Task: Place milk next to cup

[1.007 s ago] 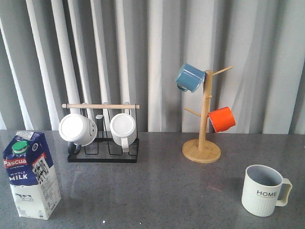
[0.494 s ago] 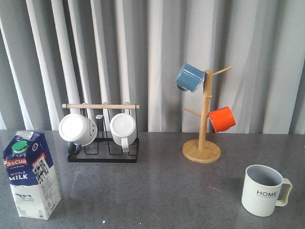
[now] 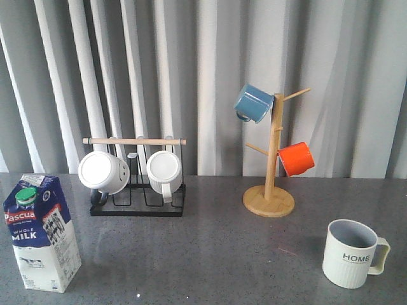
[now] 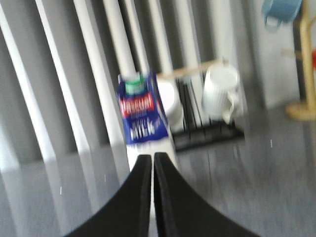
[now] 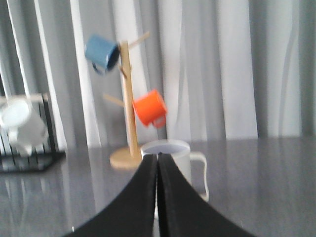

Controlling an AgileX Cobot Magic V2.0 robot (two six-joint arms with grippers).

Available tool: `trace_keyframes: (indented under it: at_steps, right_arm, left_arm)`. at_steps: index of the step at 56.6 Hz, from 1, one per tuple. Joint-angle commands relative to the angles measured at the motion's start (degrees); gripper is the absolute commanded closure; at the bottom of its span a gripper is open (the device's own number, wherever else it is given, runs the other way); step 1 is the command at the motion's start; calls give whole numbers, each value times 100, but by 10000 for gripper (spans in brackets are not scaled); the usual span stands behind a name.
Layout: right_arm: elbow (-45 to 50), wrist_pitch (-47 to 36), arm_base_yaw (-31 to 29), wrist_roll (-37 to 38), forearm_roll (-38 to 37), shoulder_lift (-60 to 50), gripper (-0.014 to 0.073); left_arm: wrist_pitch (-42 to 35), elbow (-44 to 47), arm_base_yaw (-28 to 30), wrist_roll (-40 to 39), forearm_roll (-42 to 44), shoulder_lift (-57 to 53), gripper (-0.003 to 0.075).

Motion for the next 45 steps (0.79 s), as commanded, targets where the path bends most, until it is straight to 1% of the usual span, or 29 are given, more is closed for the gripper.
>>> trace_keyframes:
  at_steps: [1, 2, 4, 7, 9, 11, 16, 19, 21, 24, 27, 33, 45]
  right_arm:
    - [-497, -1570, -26, 35, 29, -102, 602]
    - [-644, -1640, -26, 1, 29, -97, 602]
    - [-927, -1696, -26, -127, 29, -38, 602]
    - [-1457, -1517, -26, -478, 34, 184, 602]
    - [-1818, -1278, -26, -768, 30, 408, 602]
    - [-2255, -864, -26, -1031, 36, 764, 602]
    - [-3095, 199, -26, -1566, 76, 1767, 602]
    - [-3473, 707, -26, -1546, 76, 2421, 602]
    - [-3678, 892, -26, -1512, 76, 2856, 602]
    - [-3851, 1008, -26, -1472, 76, 3325, 602]
    - [-3916, 965, -26, -1495, 76, 3688, 602]
    - [-3914, 1063, -26, -1468, 76, 4208, 602]
    - [-3914, 1424, -26, -1418, 76, 4647, 594]
  left_arm:
    - [-2120, -477, 3, -391, -49, -63, 726]
    - [-2313, -603, 3, -436, -90, -58, 726]
    - [-2439, -869, 3, -431, -226, -16, 726]
    - [-2229, -1403, 3, -221, -541, 178, 726]
    - [-1876, -1858, 3, 71, -820, 390, 726]
    - [-1416, -2251, 3, 374, -1027, 668, 726]
    - [32, -3195, 3, 1307, -1376, 1743, 726]
    - [700, -3646, 3, 1652, -1476, 2437, 726]
    - [1122, -3902, -13, 1697, -1535, 2830, 726]
    - [1512, -4131, -71, 1681, -1565, 3351, 726]
    - [1648, -4223, -140, 1681, -1561, 3764, 726]
    - [1615, -4217, -196, 1600, -1623, 4446, 726]
    - [1484, -4217, -196, 925, -1668, 5087, 716]
